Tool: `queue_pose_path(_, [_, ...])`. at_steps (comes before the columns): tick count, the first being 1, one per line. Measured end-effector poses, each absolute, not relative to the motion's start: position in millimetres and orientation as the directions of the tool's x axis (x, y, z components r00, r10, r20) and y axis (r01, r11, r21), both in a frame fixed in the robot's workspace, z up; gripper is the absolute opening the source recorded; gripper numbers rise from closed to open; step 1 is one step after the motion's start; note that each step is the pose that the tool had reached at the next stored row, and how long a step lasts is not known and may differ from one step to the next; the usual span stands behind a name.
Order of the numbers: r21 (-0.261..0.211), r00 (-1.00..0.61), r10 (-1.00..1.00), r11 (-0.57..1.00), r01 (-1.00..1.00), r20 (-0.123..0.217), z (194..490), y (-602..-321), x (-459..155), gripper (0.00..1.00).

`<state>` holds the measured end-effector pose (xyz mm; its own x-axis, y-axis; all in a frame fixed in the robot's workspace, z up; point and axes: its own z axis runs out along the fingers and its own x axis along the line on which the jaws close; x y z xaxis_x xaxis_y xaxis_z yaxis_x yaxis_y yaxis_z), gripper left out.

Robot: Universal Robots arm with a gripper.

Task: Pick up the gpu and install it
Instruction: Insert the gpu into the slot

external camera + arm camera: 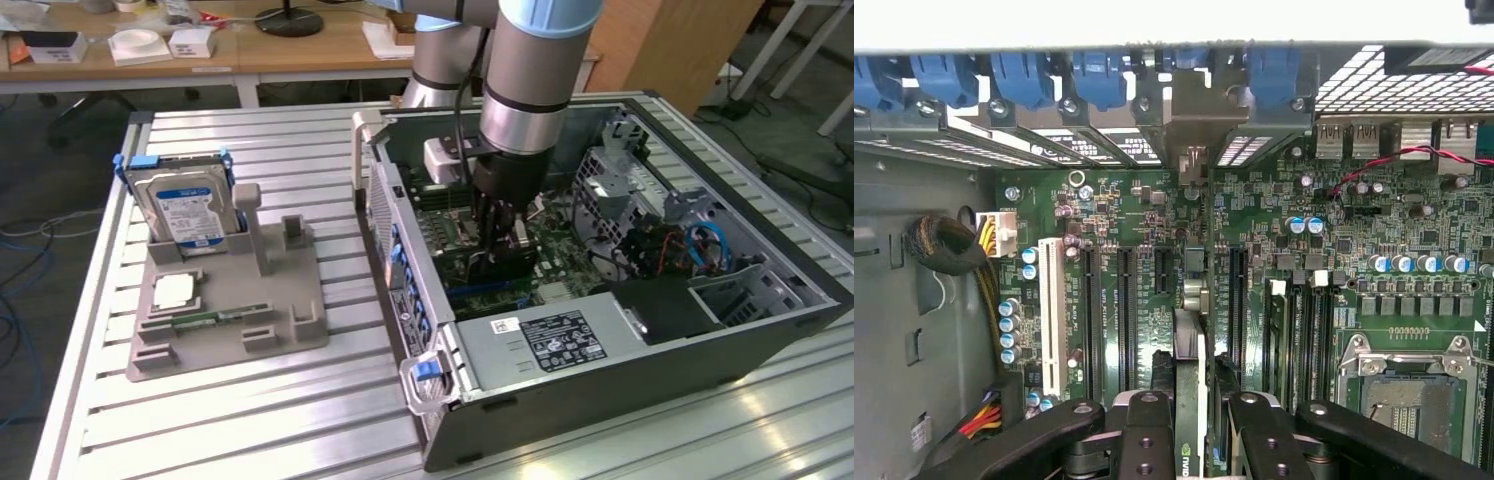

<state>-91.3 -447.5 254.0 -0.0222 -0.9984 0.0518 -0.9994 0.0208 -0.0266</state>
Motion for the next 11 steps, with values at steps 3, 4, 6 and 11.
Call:
queue_pose_path(3, [-0.027,-0.022,-0.998,0.021,-0.999,0.052,254.1,-447.5,-91.3,0.26])
queue_pose_path(4, [-0.027,-0.022,-0.998,0.021,-0.999,0.052,254.0,-447.4,-91.4,0.26])
queue_pose_path(6, [-0.027,-0.022,-0.998,0.021,-0.999,0.052,253.9,-446.8,-91.5,0.26])
queue_pose_path(11, [-0.027,-0.022,-0.998,0.021,-0.999,0.052,253.3,-446.6,-92.4,0.26])
